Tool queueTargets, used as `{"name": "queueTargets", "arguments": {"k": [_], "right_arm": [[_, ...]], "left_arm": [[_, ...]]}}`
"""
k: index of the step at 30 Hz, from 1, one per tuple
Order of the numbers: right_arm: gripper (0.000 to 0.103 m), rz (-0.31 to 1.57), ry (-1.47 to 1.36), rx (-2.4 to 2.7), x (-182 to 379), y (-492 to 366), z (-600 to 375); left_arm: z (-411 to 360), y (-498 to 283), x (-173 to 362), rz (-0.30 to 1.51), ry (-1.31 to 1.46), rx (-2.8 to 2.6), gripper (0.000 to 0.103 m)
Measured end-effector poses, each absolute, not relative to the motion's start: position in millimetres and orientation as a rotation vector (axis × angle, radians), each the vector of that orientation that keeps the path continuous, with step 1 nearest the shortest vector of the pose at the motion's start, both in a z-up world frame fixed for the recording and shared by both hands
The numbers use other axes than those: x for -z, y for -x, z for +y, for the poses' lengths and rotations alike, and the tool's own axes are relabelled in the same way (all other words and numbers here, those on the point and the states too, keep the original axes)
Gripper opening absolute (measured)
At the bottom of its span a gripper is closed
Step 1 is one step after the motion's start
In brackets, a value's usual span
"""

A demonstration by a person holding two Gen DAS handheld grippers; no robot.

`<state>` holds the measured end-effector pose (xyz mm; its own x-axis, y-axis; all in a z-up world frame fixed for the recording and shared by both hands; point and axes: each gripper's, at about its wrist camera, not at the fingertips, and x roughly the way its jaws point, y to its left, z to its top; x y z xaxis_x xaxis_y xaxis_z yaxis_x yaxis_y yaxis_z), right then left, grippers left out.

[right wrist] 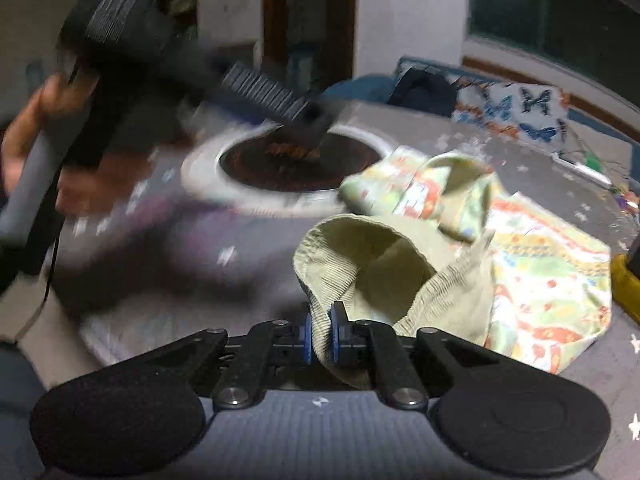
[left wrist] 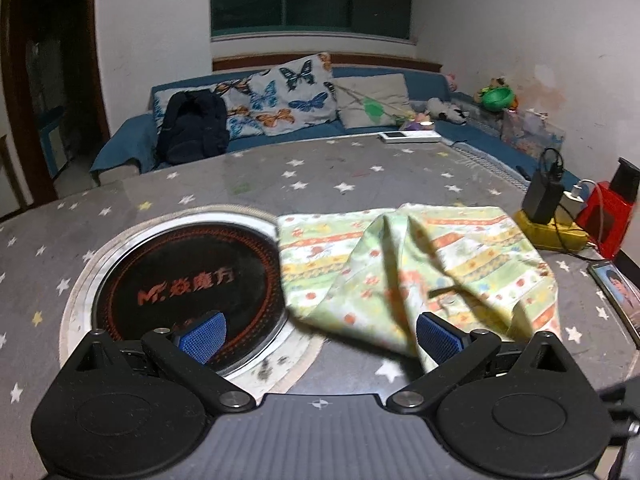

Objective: Fold clothes

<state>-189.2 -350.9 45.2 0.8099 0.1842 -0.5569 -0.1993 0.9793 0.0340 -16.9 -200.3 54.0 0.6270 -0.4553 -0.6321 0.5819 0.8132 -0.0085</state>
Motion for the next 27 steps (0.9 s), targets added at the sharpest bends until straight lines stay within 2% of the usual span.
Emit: {"name": "queueTargets", "arguments": {"k": [4, 8, 17, 19, 21, 22, 24, 27], "right_arm": [[0.021, 0.576, 0.023, -0.212, -51.0, 198.2, -350.0], [0.038, 0.559, 0.019, -0.22, -56.9, 207.2, -349.1], [0.04, 0.519, -0.033, -0.036, -66.9, 201.1, -386.5], [0.04, 0.532, -0.052, 0.001, -62.8, 192.5, -395.4], [0.04, 0.545, -0.071, 0.036, -58.3, 184.0, -403.9], [0.04, 0.551, -0.081, 0.047, -55.6, 180.5, -406.8], [0.04, 0.56, -0.099, 0.048, -51.6, 175.0, -411.4], [0.041, 0.571, -0.079, 0.052, -44.6, 162.2, -411.3]], "left_arm": [[-219.6, 10.8, -57.7, 0.662, -0.219, 0.64, 0.103], [-241.3, 2.1, -61.4, 0.663, -0.232, 0.685, 0.103], [-290.3, -14.1, -44.7, 0.685, -0.312, 0.727, 0.102], [-293.7, -16.0, -38.7, 0.704, -0.309, 0.732, 0.095], [-294.2, -18.8, -33.3, 0.728, -0.304, 0.735, 0.076], [-293.9, -20.2, -30.5, 0.739, -0.303, 0.736, 0.071], [-292.8, -23.7, -25.4, 0.764, -0.297, 0.736, 0.039], [-289.7, -27.9, -19.6, 0.794, -0.278, 0.736, 0.02]]}}
